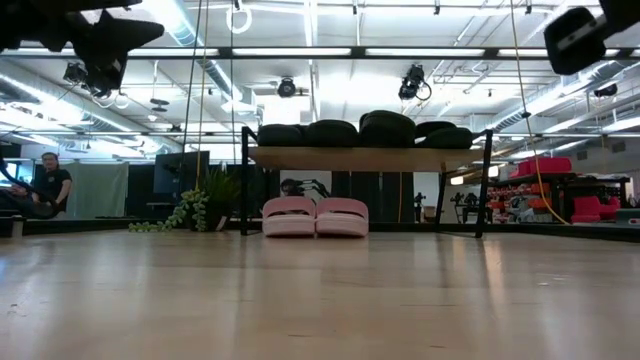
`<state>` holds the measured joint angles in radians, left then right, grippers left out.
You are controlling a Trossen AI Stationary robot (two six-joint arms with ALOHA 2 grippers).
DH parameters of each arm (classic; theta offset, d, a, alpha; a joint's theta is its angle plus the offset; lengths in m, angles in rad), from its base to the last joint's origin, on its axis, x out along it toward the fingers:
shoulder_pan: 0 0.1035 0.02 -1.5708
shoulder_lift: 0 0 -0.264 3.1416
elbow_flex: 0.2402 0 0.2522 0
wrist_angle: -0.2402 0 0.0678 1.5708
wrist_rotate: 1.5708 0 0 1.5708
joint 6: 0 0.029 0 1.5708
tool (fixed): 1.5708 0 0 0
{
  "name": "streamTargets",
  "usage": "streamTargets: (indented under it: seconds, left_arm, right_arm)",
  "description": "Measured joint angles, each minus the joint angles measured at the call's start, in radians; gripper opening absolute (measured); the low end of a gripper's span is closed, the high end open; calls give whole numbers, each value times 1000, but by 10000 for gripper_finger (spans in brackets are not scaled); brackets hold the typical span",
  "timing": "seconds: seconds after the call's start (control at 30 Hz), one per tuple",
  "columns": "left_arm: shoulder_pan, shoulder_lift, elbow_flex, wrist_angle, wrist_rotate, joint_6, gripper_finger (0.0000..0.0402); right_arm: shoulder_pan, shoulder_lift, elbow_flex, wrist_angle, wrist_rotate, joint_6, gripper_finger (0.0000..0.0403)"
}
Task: Pick and place slides into the shelf
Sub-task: Return to Home Position
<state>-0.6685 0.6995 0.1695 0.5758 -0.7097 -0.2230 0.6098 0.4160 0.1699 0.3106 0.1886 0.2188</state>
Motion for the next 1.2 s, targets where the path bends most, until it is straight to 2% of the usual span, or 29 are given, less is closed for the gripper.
streamTargets:
  seconds: [0.2, 0.37, 0.7, 0.9, 1.2]
  left_arm:
    - [44, -105, -152, 68, -10, -54, 181]
    - [67, -104, -157, 89, -4, -61, 186]
    - [66, -112, -160, 114, 0, 0, 184]
    - [66, -111, -161, 77, -2, 31, 187]
    - [66, -111, -161, 45, -2, -24, 185]
  right_arm:
    - [0, -212, -134, -7, 27, -17, 14]
    - [-1, -289, -156, -80, 44, -20, 16]
    - [-31, -303, -160, -141, 80, -121, 15]
    - [-82, -302, -160, -212, 81, -110, 14]
    - [-99, -300, -152, -256, 79, -81, 15]
